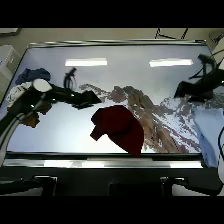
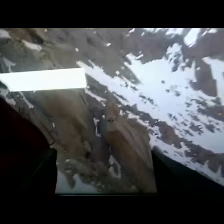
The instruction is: Fold the clothes and pants, and hang the long-sleeved shirts on hangers.
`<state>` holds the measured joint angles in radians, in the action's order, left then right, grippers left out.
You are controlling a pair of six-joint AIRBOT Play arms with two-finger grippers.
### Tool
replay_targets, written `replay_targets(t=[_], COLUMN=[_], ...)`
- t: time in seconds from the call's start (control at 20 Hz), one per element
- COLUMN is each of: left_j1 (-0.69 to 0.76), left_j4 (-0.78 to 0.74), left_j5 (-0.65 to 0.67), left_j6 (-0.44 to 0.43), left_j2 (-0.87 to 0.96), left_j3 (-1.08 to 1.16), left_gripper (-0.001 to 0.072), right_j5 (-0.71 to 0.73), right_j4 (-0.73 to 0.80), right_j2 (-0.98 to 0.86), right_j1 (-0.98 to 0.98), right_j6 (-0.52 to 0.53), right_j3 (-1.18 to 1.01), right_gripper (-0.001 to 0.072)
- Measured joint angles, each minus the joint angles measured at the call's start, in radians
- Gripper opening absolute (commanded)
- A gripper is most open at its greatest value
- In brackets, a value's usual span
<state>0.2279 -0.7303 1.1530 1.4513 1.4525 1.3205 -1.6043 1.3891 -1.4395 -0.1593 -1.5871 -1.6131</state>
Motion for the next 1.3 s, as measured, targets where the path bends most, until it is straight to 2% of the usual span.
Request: replay_targets(t=[0.05,0.1,0.2,0.3,0.6,0.65,0.7,0.85,0.95,1.0,1.05,1.1,1.3], left_j1=[-0.043,-0.082,-0.136,-0.163,-0.095,-0.076,-0.057,-0.008,0.019,0.032,0.045,0.055,0.08], left_j4=[-0.04,-0.093,-0.178,-0.213,-0.098,-0.087,-0.06,-0.014,0.009,0.014,0.014,0.013,0.019], left_j5=[0.052,0.103,0.183,0.198,-0.01,-0.037,-0.061,-0.137,-0.188,-0.214,-0.241,-0.261,-0.285], left_j6=[0.004,0.008,0.019,0.021,-0.042,-0.048,-0.051,-0.058,-0.061,-0.061,-0.061,-0.061,-0.074], left_j2=[-0.009,-0.016,-0.026,-0.032,-0.018,-0.01,-0.003,0.011,0.016,0.018,0.02,0.022,0.013], left_j3=[0.012,0.01,-0.048,-0.166,-0.464,-0.483,-0.496,-0.518,-0.526,-0.528,-0.531,-0.533,-0.533], left_gripper=[0.069,0.0588,0.0581,0.0579,0.0576,0.055,0.0489,0.0486,0.0362,0.0238,0.0083,0.0028,0.0027], right_j5=[-0.005,-0.014,-0.022,-0.026,-0.014,-0.012,-0.011,-0.012,-0.014,-0.013,-0.013,-0.01,0.039], right_j4=[-0.04,-0.077,-0.137,-0.179,-0.229,-0.235,-0.241,-0.25,-0.253,-0.253,-0.254,-0.254,-0.279], right_j2=[0.0,0.0,0.001,0.002,0.002,0.002,0.002,0.002,0.002,0.002,0.002,0.002,0.013], right_j1=[0.0,0.0,0.0,0.0,0.0,0.0,0.0,0.0,0.0,0.0,0.001,0.002,0.052], right_j6=[0.011,0.022,0.047,0.07,0.107,0.108,0.111,0.113,0.114,0.114,0.114,0.114,0.121], right_j3=[0.061,0.121,0.256,0.381,0.592,0.605,0.612,0.625,0.629,0.63,0.631,0.633,0.678], right_gripper=[0.0698,0.0697,0.0697,0.0696,0.0695,0.0694,0.0693,0.0691,0.0691,0.0691,0.0691,0.0691,0.0692])
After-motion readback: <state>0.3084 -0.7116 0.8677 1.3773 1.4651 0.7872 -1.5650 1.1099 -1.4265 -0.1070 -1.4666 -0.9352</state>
